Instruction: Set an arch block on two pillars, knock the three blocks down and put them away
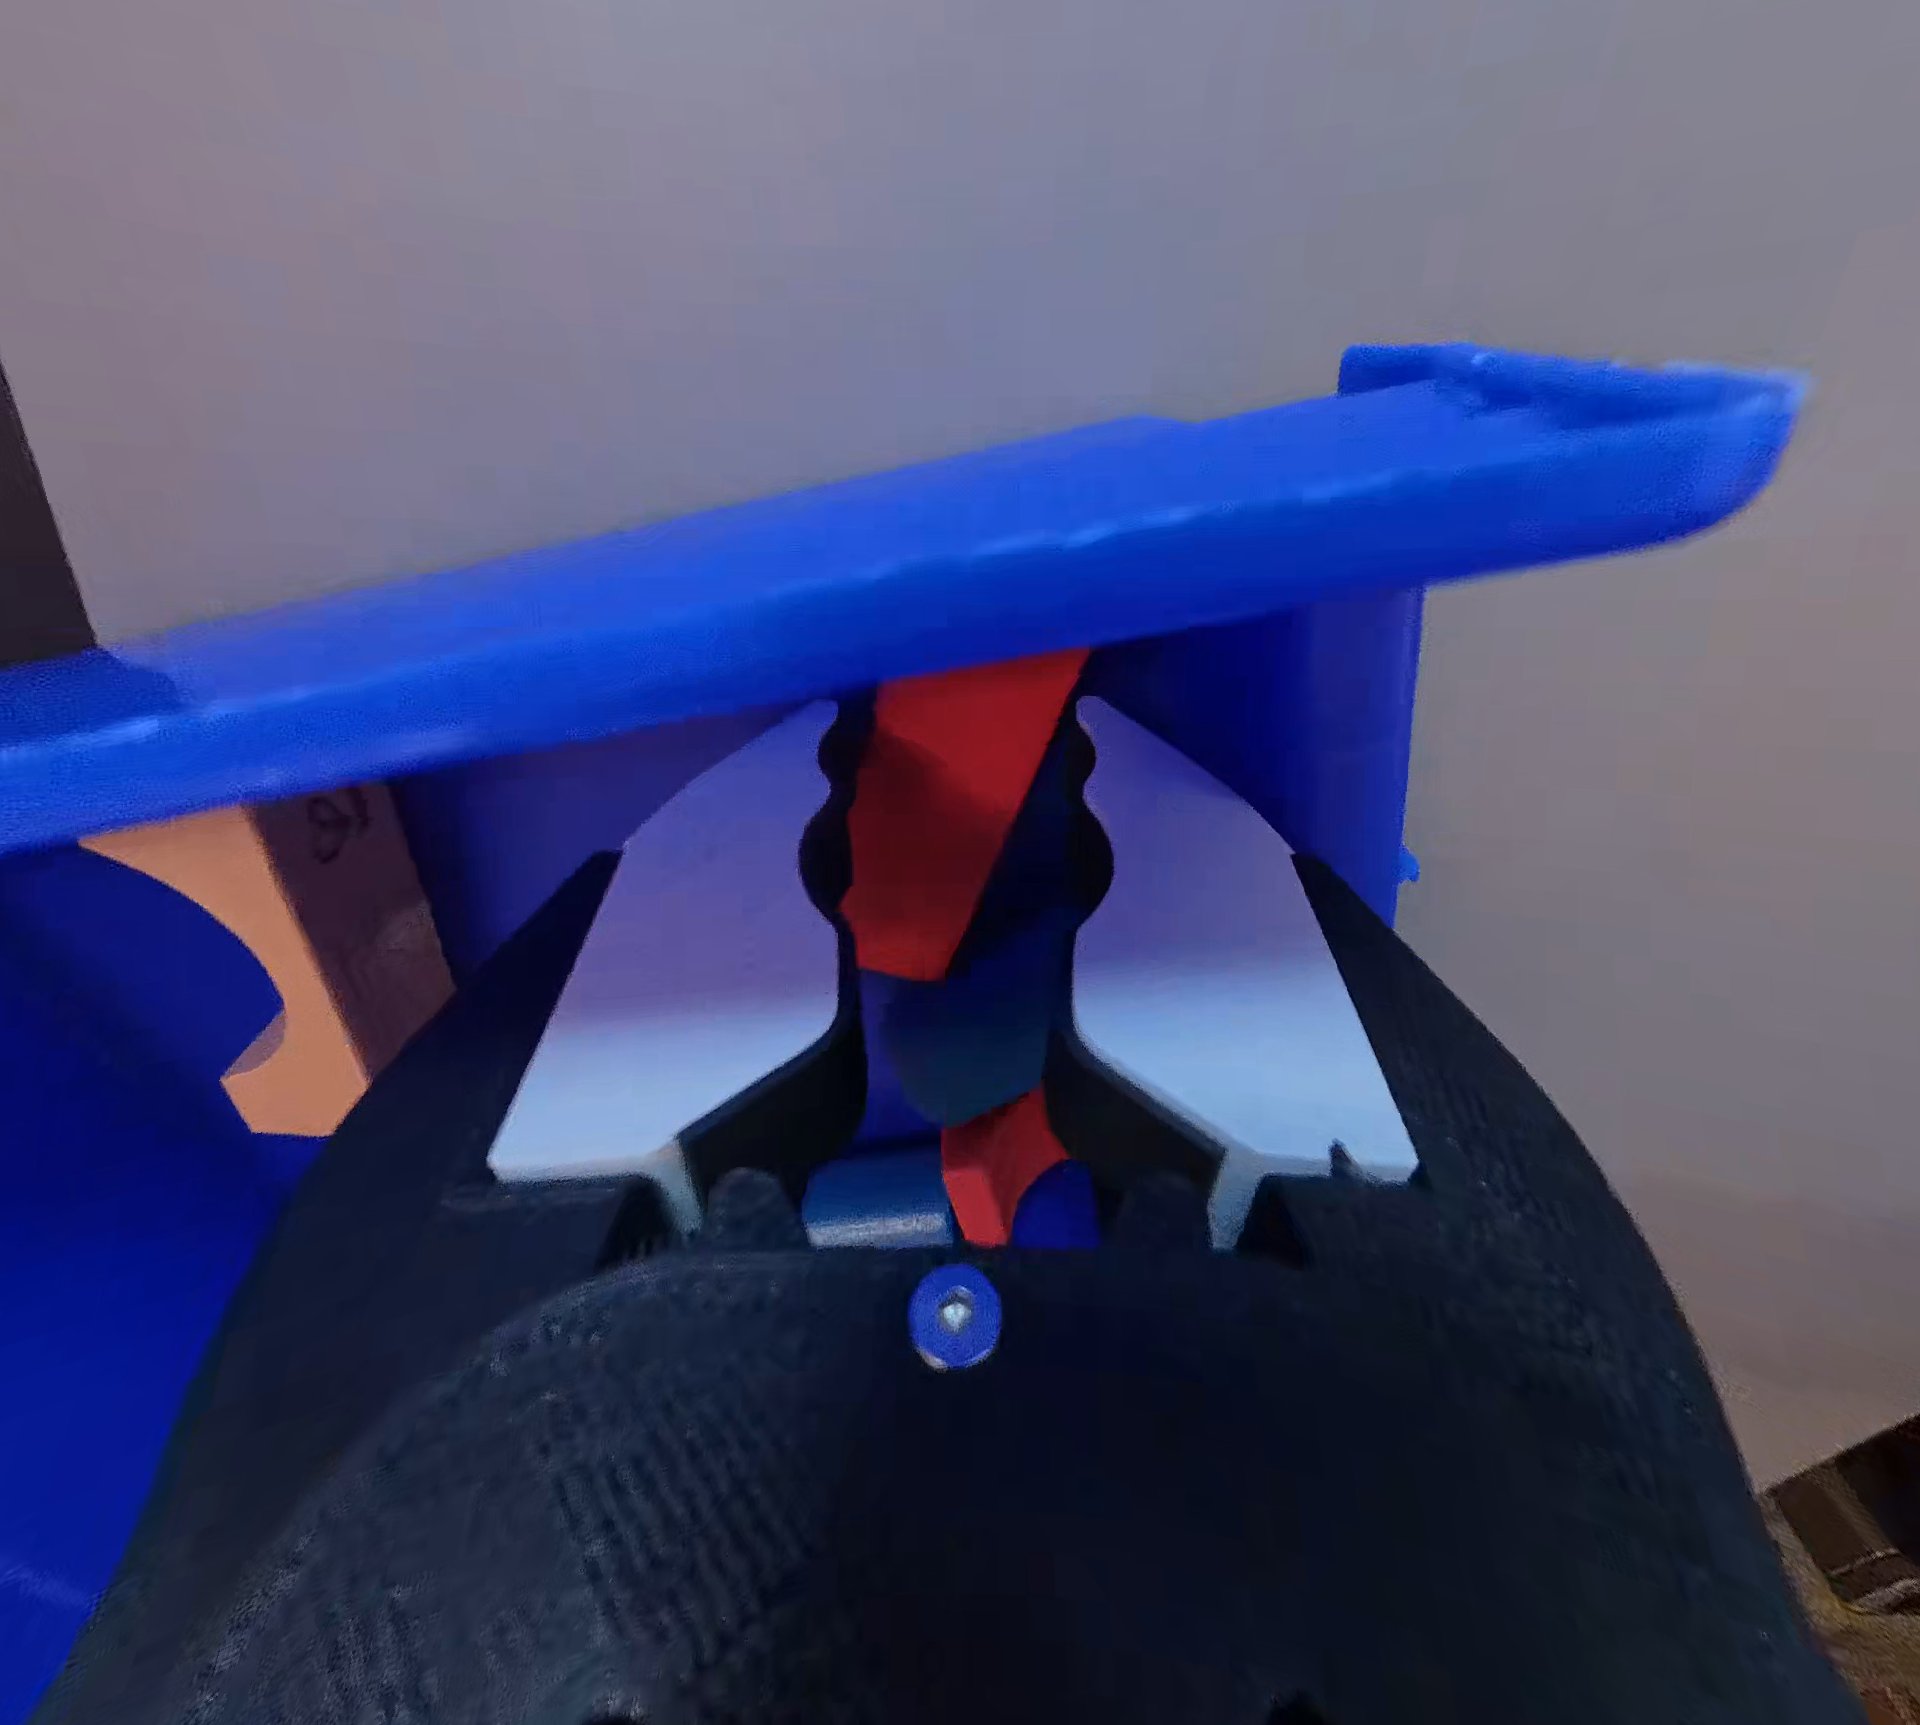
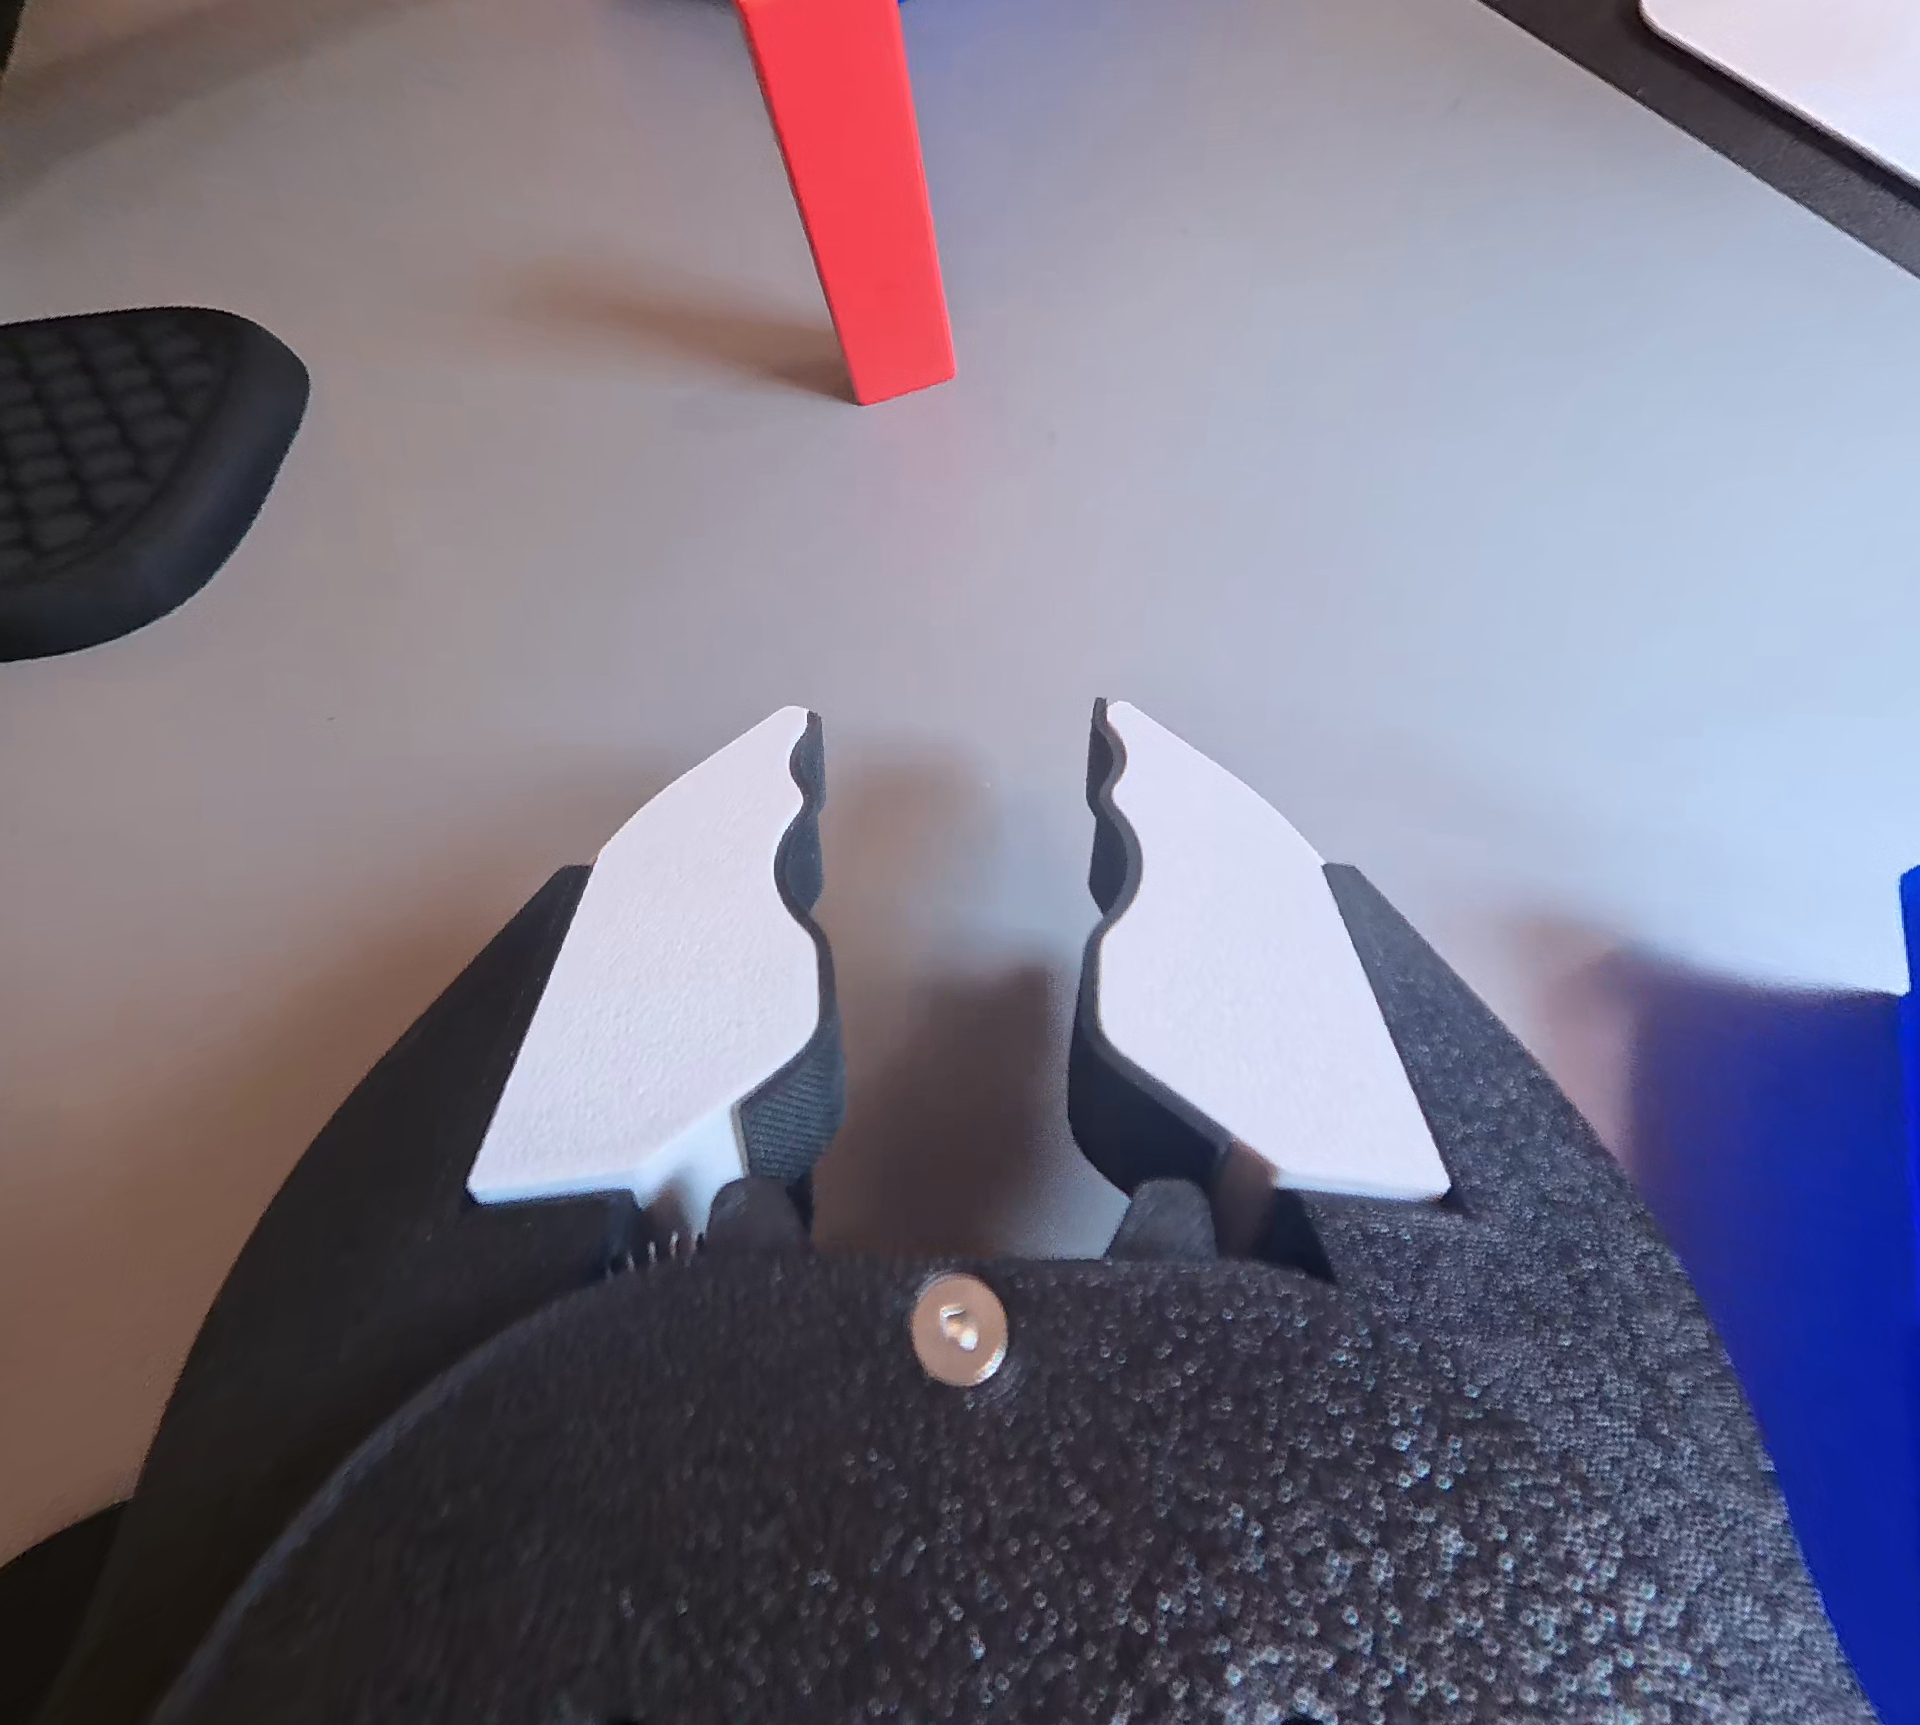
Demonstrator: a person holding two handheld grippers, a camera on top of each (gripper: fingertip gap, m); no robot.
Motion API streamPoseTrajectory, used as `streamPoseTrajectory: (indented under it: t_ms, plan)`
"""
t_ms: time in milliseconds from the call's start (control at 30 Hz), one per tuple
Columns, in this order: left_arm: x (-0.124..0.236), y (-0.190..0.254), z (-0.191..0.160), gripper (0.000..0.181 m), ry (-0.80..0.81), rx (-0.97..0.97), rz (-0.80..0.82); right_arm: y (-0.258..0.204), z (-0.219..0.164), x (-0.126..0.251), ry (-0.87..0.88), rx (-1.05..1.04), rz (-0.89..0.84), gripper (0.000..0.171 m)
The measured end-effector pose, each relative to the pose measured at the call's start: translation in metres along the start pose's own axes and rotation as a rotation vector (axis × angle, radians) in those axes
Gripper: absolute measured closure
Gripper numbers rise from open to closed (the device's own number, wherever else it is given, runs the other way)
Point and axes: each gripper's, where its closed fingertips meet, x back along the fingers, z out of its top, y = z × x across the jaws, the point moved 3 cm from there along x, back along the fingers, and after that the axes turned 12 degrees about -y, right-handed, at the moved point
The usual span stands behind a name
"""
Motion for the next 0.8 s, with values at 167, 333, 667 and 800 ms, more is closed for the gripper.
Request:
streamPoseTrajectory:
  t_ms: [167,333,667,800]
  plan:
    - [0.01,0.001,-0.012,0.145,0.05,0.026,0.13,-0.004,0.008,0.007,0.035,0.025,-0.01,0.122]
    - [0.076,0.02,-0.022,0.146,0.402,0.101,0.214,-0.009,0.018,0.013,0.075,0.055,-0.027,0.122]
    - [0.156,0.188,0.097,0.145,1.325,-0.059,0.103,-0.09,0.08,0.026,0.305,0.254,0.011,0.119]
    - [0.128,0.24,0.152,0.146,1.314,-0.126,-0.076,-0.132,0.089,0.02,0.318,0.344,0.082,0.118]
